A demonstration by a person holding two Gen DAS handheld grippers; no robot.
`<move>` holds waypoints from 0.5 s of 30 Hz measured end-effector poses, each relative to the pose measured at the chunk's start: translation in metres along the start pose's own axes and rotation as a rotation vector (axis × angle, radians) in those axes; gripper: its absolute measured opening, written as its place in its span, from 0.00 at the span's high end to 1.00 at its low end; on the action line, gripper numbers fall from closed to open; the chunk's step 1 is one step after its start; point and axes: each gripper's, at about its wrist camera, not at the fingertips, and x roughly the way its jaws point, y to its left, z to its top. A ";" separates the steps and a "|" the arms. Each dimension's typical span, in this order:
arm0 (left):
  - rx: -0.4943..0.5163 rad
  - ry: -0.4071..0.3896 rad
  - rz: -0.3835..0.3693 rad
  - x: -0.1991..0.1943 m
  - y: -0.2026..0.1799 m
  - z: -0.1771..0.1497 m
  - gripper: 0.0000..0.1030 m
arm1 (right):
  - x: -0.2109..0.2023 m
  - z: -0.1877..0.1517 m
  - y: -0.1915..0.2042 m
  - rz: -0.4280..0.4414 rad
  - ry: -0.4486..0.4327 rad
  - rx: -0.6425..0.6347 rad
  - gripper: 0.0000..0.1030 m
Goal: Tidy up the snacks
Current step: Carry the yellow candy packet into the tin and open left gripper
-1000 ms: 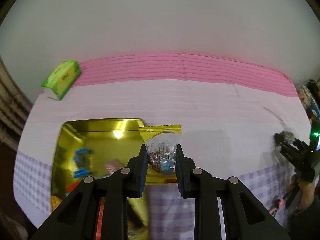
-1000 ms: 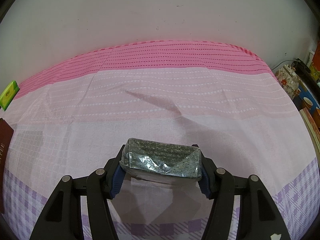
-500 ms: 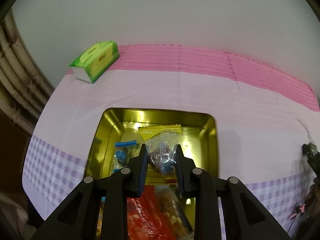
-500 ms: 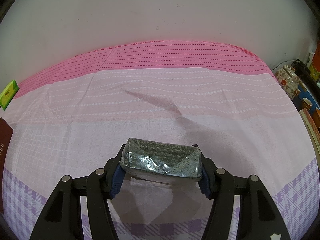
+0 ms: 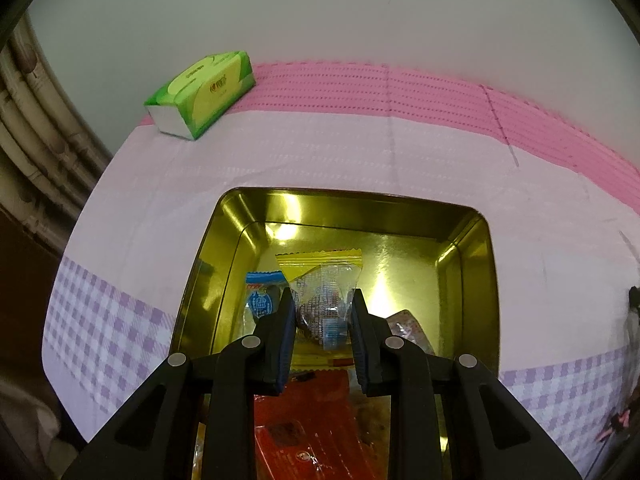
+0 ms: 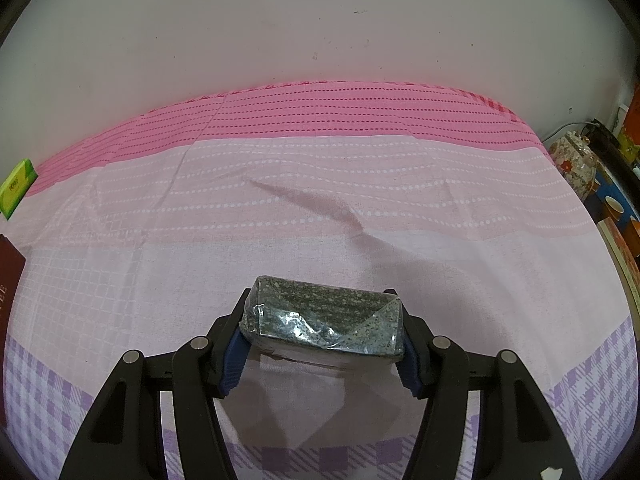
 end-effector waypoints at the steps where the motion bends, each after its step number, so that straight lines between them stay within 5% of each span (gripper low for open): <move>1: 0.004 0.004 0.000 0.001 0.000 0.000 0.75 | 0.000 0.000 0.000 0.000 0.000 0.000 0.43; 15: 0.051 0.036 0.027 0.014 -0.004 -0.003 0.73 | 0.000 0.000 -0.003 -0.004 0.000 -0.002 0.43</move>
